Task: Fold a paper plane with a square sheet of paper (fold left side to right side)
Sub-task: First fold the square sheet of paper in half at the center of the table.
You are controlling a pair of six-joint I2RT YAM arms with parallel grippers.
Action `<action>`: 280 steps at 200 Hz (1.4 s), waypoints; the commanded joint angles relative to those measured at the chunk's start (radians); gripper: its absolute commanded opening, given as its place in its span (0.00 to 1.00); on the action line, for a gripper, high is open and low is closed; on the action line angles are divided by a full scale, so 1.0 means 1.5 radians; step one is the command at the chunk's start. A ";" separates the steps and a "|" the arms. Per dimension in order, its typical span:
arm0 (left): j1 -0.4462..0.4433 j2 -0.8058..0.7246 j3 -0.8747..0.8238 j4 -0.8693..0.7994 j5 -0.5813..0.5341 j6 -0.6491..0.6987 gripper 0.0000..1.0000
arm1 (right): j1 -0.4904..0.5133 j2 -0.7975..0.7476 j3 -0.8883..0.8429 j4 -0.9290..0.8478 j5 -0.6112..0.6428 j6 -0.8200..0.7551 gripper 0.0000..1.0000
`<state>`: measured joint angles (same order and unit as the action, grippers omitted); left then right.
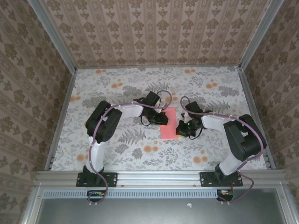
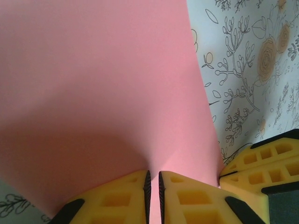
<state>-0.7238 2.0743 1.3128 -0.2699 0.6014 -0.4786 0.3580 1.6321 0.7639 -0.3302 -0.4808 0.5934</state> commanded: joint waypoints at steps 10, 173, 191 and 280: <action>0.024 -0.029 0.021 -0.037 -0.015 0.014 0.18 | 0.006 0.035 -0.011 -0.067 0.059 -0.014 0.03; 0.027 0.018 0.057 -0.030 0.007 0.037 0.16 | 0.008 0.046 0.019 -0.105 0.095 -0.033 0.03; 0.031 0.026 0.059 -0.028 -0.001 0.038 0.16 | 0.009 0.046 0.019 -0.107 0.099 -0.034 0.03; 0.050 0.032 0.025 0.019 -0.025 0.045 0.13 | 0.008 0.048 0.025 -0.133 0.121 -0.043 0.02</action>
<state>-0.6704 2.1132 1.3785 -0.2737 0.5934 -0.4477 0.3714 1.6566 0.8188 -0.4095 -0.4343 0.5476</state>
